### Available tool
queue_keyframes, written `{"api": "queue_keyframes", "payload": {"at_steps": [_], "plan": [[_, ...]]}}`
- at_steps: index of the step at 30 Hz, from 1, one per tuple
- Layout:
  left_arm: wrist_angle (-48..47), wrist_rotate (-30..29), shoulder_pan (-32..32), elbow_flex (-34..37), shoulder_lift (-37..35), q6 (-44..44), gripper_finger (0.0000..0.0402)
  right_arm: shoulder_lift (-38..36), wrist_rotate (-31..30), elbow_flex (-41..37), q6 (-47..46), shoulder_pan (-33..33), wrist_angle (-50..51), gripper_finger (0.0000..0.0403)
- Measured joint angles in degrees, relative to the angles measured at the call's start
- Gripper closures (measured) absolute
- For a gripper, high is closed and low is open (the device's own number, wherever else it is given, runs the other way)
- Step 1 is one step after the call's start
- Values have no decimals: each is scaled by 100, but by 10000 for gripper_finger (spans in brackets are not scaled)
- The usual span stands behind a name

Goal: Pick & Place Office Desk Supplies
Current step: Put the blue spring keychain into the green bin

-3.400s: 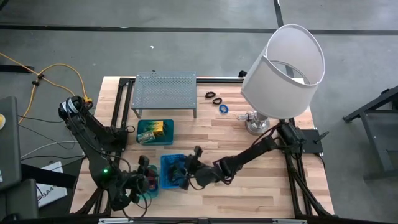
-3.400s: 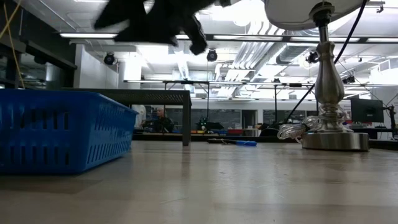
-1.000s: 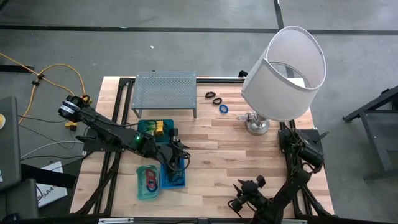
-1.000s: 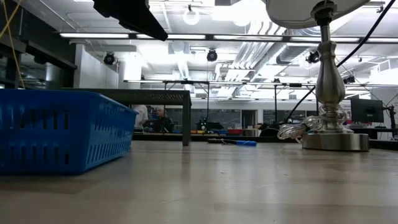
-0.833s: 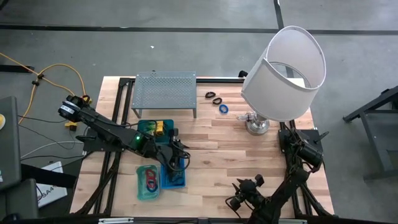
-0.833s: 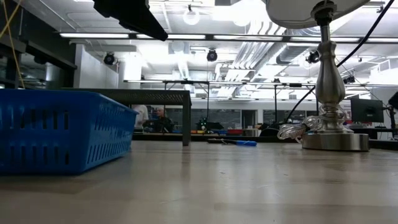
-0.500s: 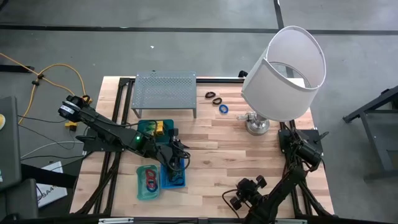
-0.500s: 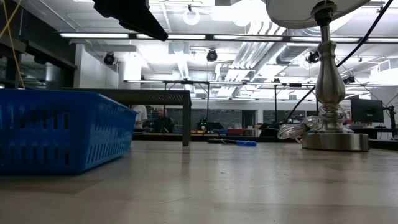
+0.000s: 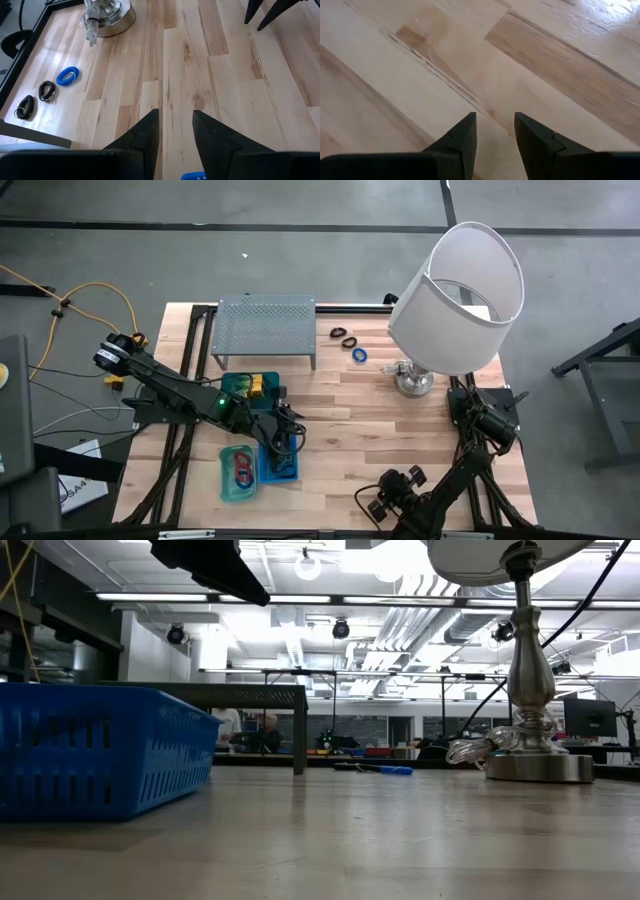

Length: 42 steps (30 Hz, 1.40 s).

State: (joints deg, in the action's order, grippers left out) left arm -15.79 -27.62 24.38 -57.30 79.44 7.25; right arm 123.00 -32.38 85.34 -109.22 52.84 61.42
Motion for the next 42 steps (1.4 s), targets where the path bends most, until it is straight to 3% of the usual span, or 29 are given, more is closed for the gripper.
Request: {"api": "queue_keyframes", "payload": {"at_steps": [20,42], "plan": [[0,0,0,4,1,0,289,0,30,0,-1,0,-482,283],[0,0,1,4,2,0,289,0,101,0,-1,-2,-2126,283]]}}
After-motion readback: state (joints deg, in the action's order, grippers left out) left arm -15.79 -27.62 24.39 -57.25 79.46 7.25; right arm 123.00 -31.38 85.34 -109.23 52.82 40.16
